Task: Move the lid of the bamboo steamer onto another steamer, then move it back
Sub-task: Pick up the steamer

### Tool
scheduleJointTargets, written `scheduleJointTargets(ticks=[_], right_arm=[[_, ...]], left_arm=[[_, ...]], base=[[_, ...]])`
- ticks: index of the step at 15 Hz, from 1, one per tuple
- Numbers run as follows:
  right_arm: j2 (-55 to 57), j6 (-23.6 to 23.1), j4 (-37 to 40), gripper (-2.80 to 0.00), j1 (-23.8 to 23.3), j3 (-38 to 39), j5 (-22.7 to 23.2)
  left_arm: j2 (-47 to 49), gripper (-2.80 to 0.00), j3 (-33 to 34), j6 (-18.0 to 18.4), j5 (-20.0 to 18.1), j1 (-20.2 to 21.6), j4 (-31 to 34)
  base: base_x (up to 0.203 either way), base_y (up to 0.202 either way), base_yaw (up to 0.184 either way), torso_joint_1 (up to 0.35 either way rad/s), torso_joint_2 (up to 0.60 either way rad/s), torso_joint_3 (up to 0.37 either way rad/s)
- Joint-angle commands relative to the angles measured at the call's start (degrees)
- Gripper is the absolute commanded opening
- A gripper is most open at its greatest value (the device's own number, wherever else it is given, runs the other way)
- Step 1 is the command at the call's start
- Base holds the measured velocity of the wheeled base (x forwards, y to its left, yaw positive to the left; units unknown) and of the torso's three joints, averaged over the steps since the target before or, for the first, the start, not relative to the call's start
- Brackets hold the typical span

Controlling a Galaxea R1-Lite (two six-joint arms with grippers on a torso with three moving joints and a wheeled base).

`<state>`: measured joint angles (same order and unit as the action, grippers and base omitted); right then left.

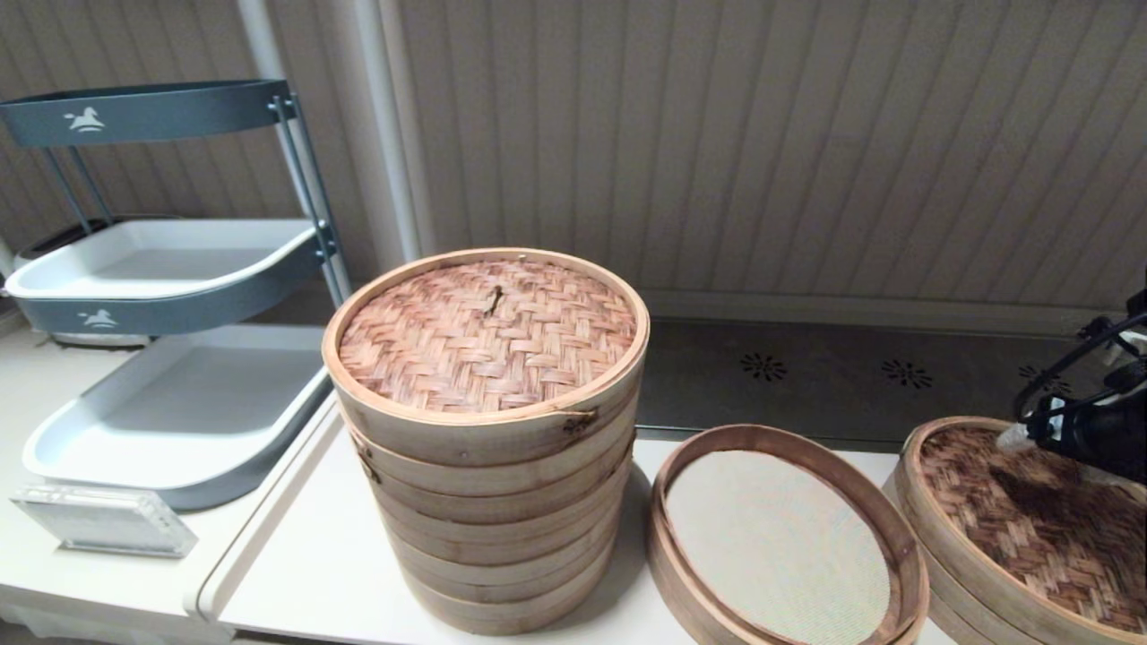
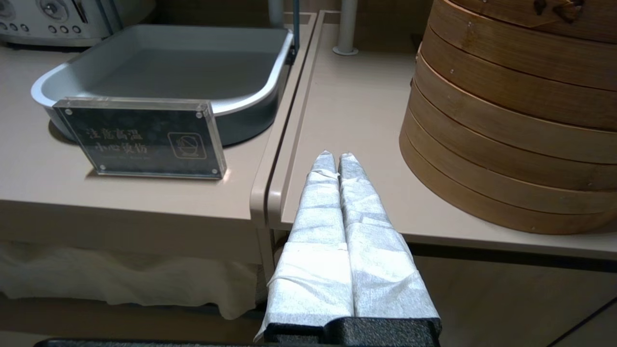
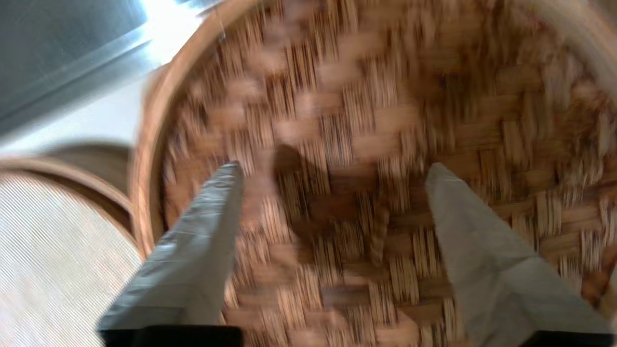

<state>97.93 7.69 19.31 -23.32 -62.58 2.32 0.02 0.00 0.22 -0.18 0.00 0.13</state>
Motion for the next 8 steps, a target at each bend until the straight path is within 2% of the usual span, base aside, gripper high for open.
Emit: scheduleJointTargets(ticks=[1, 4, 8], right_arm=[[-0.1, -0.7, 2.1, 0.00, -0.6, -0.9, 0.0], [0.2, -2.3, 7.9, 0.00, -1.7, -3.9, -0.1], [0.4, -2.6, 8.8, 0.00, -1.7, -4.0, -0.2]], left_arm=[[0.1, -2.80, 0.2, 0.0, 0.0, 0.0, 0.0], [0.1, -2.80, 0.2, 0.0, 0.0, 0.0, 0.0], [0.1, -2.80, 0.2, 0.0, 0.0, 0.0, 0.0]], base=[[0.000, 0.000, 0.000, 0.000, 0.00, 0.000], [0.000, 0.000, 0.000, 0.000, 0.00, 0.000], [0.000, 0.000, 0.000, 0.000, 0.00, 0.000]])
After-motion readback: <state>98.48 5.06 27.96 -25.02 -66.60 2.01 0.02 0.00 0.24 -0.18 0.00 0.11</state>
